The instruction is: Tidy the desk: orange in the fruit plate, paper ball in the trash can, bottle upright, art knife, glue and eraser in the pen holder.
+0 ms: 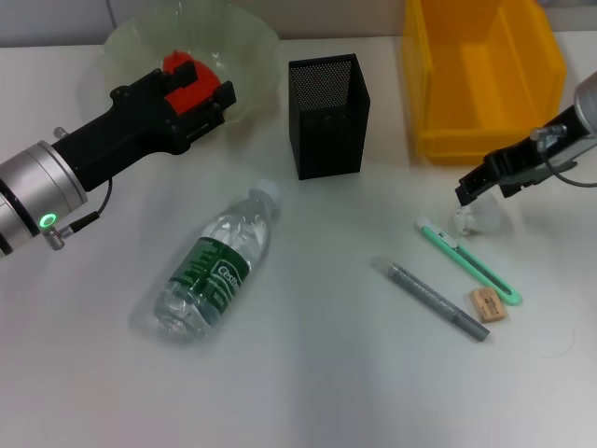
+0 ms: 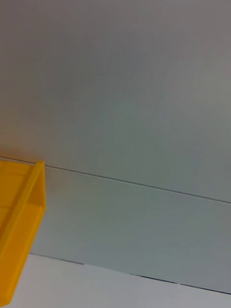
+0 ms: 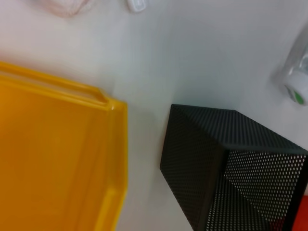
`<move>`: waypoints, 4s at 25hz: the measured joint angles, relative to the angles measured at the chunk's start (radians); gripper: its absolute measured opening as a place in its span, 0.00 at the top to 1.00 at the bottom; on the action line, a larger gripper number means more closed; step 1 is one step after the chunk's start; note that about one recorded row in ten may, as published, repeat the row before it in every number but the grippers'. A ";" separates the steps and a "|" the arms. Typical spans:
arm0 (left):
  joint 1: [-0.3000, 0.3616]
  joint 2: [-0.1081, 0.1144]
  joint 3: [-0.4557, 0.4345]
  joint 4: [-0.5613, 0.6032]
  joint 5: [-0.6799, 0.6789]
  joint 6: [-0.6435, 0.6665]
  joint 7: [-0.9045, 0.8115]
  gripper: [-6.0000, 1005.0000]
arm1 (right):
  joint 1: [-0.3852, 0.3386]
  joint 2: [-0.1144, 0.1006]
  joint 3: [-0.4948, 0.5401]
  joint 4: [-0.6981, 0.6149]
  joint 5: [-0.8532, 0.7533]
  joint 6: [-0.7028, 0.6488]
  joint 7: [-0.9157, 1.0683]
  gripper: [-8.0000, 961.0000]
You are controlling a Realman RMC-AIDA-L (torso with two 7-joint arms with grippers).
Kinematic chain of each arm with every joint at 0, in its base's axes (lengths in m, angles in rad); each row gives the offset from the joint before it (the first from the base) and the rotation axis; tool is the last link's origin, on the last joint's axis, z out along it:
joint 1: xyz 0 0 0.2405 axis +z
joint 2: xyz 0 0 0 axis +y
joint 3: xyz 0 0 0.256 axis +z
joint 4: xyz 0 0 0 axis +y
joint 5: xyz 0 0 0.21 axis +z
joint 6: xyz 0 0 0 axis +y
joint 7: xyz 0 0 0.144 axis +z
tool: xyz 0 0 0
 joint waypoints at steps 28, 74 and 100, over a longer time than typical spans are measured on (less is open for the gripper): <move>-0.001 -0.001 0.000 -0.004 -0.003 -0.036 0.003 0.33 | 0.116 0.002 -0.003 0.152 -0.100 0.038 0.050 0.40; 0.008 -0.003 0.000 -0.015 -0.005 -0.025 0.004 0.34 | -0.120 -0.001 -0.006 -0.374 0.129 0.007 0.036 0.51; 0.010 0.003 0.012 -0.043 -0.073 0.053 -0.014 0.34 | -0.175 -0.002 0.025 -0.189 0.255 0.495 -0.198 0.23</move>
